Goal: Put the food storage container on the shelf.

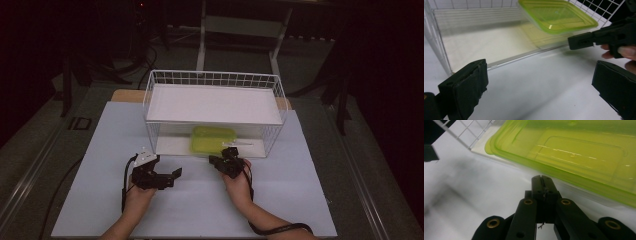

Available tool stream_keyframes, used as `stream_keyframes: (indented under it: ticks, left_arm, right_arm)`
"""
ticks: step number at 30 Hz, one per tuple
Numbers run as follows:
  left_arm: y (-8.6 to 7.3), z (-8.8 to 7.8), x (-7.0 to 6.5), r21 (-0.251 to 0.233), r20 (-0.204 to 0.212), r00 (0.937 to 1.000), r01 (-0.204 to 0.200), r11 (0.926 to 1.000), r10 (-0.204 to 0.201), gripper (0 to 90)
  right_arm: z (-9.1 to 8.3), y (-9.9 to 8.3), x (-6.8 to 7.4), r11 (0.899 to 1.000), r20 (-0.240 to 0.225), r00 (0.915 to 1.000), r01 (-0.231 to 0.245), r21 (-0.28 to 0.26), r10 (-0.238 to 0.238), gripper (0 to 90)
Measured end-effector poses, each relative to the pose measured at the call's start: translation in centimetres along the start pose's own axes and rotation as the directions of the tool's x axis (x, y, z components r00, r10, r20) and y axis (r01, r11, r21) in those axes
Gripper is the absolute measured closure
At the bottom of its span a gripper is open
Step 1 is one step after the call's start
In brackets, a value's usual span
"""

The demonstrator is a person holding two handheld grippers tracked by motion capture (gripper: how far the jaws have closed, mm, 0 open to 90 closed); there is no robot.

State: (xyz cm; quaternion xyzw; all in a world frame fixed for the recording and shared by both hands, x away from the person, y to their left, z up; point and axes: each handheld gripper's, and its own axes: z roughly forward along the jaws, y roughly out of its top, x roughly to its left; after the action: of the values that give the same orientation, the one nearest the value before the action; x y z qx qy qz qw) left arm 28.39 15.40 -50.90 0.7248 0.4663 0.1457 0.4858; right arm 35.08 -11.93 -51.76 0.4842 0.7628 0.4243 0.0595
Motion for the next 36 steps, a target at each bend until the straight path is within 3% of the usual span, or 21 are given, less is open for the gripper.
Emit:
stream_keyframes:
  ticks: [4, 13, 20, 24, 27, 32, 36]
  left_arm:
    - [-0.1, 0.1, -0.1, -0.01, -0.017, 0.9996, -0.022, 0.9997, 0.022, 1.0]
    - [-0.1, 0.0, -0.2, -0.022, 0.011, 0.9999, -0.003, 0.9997, 0.004, 1.0]
    - [-0.2, 0.0, -0.1, -0.023, 0.02, 0.9998, -0.001, 0.9997, 0.002, 1.1]
    - [-0.2, 0.0, -0.1, -0.027, 0.025, 0.9997, 0.004, 0.9996, -0.004, 1.0]
    - [-0.2, -0.1, -0.2, -0.034, 0.008, 0.9999, -0.013, 0.9993, 0.014, 1.0]
    - [-0.2, -0.2, 0.0, -0.035, 0.014, 0.9999, 0.003, 0.9994, -0.002, 1.0]
    - [-0.2, -0.1, 0.0, -0.033, 0.018, 0.9998, 0.008, 0.9994, -0.007, 1.0]
  right_arm:
    - [0.6, 0.5, -0.3, 1.0, 0.02, 0.9998, 0.0, -0.009, 0.0, 89.9]
    - [1.5, 1.6, -1.6, 0.999, 0.057, 0.9977, -0.036, -0.03, 0.037, 89.9]
    - [2.1, 2.3, -2.1, 0.999, 0.083, 0.9961, -0.026, -0.047, 0.03, 89.9]
    - [2.2, 2.8, -2.4, 0.998, 0.086, 0.9957, -0.03, -0.057, 0.035, 89.9]
    - [2.2, 3.1, -2.6, 0.997, 0.09, 0.9949, -0.04, -0.064, 0.045, 89.9]
    - [2.2, 3.4, -2.6, 0.996, 0.095, 0.9928, -0.067, -0.065, 0.073, 89.9]
    - [2.1, 3.6, -3.1, 0.995, 0.101, 0.9931, -0.052, -0.084, 0.06, 89.9]
